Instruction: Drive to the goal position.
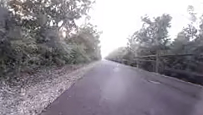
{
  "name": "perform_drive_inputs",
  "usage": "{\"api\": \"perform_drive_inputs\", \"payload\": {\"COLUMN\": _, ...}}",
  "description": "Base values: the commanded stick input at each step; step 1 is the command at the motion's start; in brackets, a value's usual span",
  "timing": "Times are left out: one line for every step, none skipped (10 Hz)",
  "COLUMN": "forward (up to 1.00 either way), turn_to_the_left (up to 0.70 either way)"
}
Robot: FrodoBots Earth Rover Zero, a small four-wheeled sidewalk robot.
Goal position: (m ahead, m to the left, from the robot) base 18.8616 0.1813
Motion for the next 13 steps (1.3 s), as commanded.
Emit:
{"api": "perform_drive_inputs", "payload": {"forward": 1.00, "turn_to_the_left": 0.00}}
{"api": "perform_drive_inputs", "payload": {"forward": 1.00, "turn_to_the_left": 0.00}}
{"api": "perform_drive_inputs", "payload": {"forward": 1.00, "turn_to_the_left": 0.00}}
{"api": "perform_drive_inputs", "payload": {"forward": 1.00, "turn_to_the_left": 0.00}}
{"api": "perform_drive_inputs", "payload": {"forward": 1.00, "turn_to_the_left": 0.00}}
{"api": "perform_drive_inputs", "payload": {"forward": 1.00, "turn_to_the_left": 0.00}}
{"api": "perform_drive_inputs", "payload": {"forward": 1.00, "turn_to_the_left": 0.00}}
{"api": "perform_drive_inputs", "payload": {"forward": 1.00, "turn_to_the_left": 0.00}}
{"api": "perform_drive_inputs", "payload": {"forward": 1.00, "turn_to_the_left": 0.00}}
{"api": "perform_drive_inputs", "payload": {"forward": 1.00, "turn_to_the_left": -0.01}}
{"api": "perform_drive_inputs", "payload": {"forward": 1.00, "turn_to_the_left": -0.04}}
{"api": "perform_drive_inputs", "payload": {"forward": 1.00, "turn_to_the_left": -0.05}}
{"api": "perform_drive_inputs", "payload": {"forward": 1.00, "turn_to_the_left": -0.05}}
